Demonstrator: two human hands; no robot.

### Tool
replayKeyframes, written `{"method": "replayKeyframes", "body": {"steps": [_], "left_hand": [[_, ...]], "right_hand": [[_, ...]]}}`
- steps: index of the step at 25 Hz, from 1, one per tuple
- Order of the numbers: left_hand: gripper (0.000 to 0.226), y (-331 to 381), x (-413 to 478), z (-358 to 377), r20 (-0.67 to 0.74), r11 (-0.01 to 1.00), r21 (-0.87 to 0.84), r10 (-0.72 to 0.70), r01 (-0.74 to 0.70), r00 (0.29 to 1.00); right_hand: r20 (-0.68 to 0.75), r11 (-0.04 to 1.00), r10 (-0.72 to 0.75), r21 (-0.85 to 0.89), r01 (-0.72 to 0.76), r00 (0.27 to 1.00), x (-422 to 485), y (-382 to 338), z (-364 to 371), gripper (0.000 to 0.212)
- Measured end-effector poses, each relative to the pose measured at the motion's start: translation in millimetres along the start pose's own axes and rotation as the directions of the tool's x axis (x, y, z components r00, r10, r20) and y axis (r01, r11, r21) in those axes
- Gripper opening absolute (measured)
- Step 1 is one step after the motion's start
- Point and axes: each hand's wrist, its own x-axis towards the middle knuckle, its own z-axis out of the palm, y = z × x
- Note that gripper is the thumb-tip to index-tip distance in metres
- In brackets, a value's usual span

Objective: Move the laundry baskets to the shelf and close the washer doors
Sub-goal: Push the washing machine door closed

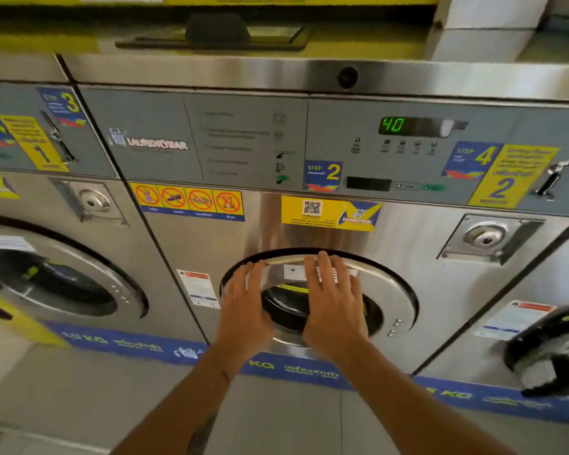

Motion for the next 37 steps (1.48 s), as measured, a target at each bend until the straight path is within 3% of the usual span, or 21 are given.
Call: {"method": "replayKeyframes", "body": {"steps": [9, 14, 17, 19, 22, 24, 28, 33, 37], "left_hand": [[0.086, -17.1, -39.6, -33.6, 0.144, 0.985, 0.01, 0.171, -0.174, 0.975], [0.059, -11.9, -99.8, -47.6, 0.202, 0.956, -0.257, 0.196, -0.142, 0.959], [0.043, -16.4, -107.5, -61.2, 0.345, 0.906, -0.402, 0.282, -0.131, 0.895], [0.045, -8.6, -101.3, -67.2, 0.423, 0.879, -0.462, 0.334, -0.116, 0.842], [0.055, 24.2, -84.4, -59.1, 0.391, 0.855, -0.493, 0.383, -0.16, 0.837], [0.049, 56.6, -75.3, -50.3, 0.353, 0.841, -0.474, 0.454, -0.263, 0.818], [0.052, 135.0, -65.3, -25.9, 0.361, 0.772, -0.362, 0.632, -0.522, 0.686], [0.069, 222.4, -75.0, 16.7, 0.569, 0.68, -0.164, 0.657, -0.715, 0.494], [0.086, 247.8, -84.5, 52.3, 0.636, 0.743, -0.075, 0.549, -0.665, 0.542]], "right_hand": [[0.183, 0.997, 0.08, 0.0, -0.081, 0.98, -28.9, -27.2, -43.0, 0.112], [0.173, 0.978, 0.151, 0.119, -0.173, 0.973, -77.4, -33.1, -61.4, 0.105], [0.159, 0.96, 0.19, 0.176, -0.217, 0.969, -117.3, -27.4, -66.0, 0.101], [0.138, 0.952, 0.227, 0.176, -0.25, 0.964, -142.6, -25.1, -68.6, 0.101], [0.115, 0.955, 0.266, 0.108, -0.278, 0.957, -175.3, -19.5, -76.2, 0.099], [0.12, 0.952, 0.301, 0.019, -0.305, 0.946, -196.4, -9.3, -84.1, 0.097], [0.124, 0.928, 0.358, -0.161, -0.337, 0.925, -228.5, 19.3, -105.3, 0.08], [0.128, 0.86, 0.491, -0.227, -0.456, 0.862, -248.4, 58.4, -118.1, 0.083], [0.112, 0.831, 0.547, -0.193, -0.522, 0.829, -257.2, 100.8, -112.8, 0.088]]}}
